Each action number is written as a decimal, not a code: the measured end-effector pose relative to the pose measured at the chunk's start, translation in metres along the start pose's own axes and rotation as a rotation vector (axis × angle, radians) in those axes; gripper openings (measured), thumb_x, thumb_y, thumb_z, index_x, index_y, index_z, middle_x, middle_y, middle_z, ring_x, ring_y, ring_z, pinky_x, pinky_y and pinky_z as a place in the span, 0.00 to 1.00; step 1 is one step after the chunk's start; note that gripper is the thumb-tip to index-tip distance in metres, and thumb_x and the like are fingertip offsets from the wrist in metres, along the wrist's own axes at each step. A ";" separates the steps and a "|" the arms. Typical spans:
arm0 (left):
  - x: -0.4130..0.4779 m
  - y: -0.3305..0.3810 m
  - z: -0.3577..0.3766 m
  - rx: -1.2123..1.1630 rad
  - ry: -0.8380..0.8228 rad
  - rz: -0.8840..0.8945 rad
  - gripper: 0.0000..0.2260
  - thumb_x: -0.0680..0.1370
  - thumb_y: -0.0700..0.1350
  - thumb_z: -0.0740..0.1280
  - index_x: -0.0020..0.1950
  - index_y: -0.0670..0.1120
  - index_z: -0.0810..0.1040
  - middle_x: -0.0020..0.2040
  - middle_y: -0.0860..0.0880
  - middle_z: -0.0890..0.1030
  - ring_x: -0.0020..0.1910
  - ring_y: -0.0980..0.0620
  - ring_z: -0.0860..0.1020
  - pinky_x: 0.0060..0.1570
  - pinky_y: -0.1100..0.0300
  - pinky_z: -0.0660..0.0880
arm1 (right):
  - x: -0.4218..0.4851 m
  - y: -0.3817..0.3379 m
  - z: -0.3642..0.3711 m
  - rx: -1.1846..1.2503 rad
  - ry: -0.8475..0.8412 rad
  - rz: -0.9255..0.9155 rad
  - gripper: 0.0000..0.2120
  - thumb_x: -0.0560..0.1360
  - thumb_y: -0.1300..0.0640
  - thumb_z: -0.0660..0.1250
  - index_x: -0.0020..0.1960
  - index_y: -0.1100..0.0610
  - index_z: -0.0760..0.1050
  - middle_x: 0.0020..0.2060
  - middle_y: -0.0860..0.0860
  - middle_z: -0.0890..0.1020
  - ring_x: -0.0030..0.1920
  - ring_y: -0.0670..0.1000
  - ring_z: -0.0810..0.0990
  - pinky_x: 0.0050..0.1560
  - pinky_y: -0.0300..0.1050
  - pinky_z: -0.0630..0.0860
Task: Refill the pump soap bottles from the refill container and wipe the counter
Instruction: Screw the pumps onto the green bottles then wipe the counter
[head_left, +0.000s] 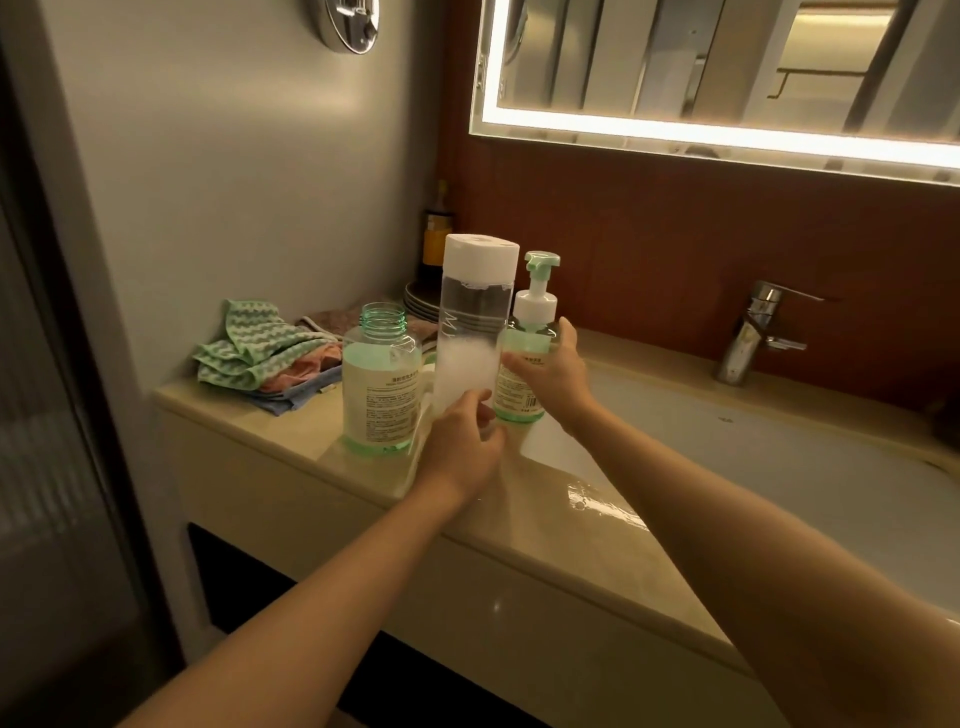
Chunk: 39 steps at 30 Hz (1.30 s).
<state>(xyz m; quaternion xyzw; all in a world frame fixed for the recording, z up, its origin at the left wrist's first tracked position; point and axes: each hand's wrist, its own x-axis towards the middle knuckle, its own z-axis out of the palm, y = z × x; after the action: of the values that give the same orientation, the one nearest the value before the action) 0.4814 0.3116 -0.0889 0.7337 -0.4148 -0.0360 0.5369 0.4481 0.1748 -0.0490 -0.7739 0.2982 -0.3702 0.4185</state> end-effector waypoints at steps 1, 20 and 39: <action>-0.001 0.000 -0.001 -0.009 0.010 0.008 0.16 0.77 0.40 0.64 0.65 0.43 0.71 0.52 0.48 0.78 0.51 0.53 0.76 0.54 0.62 0.73 | 0.000 0.000 0.000 0.023 -0.011 0.023 0.44 0.68 0.53 0.73 0.74 0.55 0.50 0.64 0.55 0.73 0.64 0.56 0.71 0.63 0.59 0.68; -0.023 -0.043 -0.087 0.010 0.534 0.086 0.24 0.70 0.47 0.73 0.62 0.45 0.68 0.57 0.47 0.73 0.55 0.50 0.71 0.53 0.51 0.73 | -0.085 -0.034 0.048 -0.348 -0.196 -0.013 0.22 0.78 0.46 0.59 0.42 0.64 0.79 0.35 0.57 0.82 0.34 0.53 0.77 0.46 0.54 0.78; 0.016 -0.072 -0.106 -0.087 0.219 -0.013 0.42 0.61 0.43 0.80 0.68 0.46 0.60 0.62 0.47 0.67 0.63 0.48 0.67 0.62 0.49 0.70 | -0.065 -0.053 0.086 0.242 -0.515 0.511 0.06 0.76 0.64 0.57 0.40 0.58 0.66 0.28 0.50 0.68 0.25 0.44 0.62 0.20 0.32 0.57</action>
<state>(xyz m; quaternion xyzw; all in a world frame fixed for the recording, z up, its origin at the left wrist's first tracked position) 0.5857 0.3872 -0.0965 0.7118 -0.3472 0.0228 0.6101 0.4918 0.2864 -0.0564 -0.6872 0.3206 -0.0800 0.6470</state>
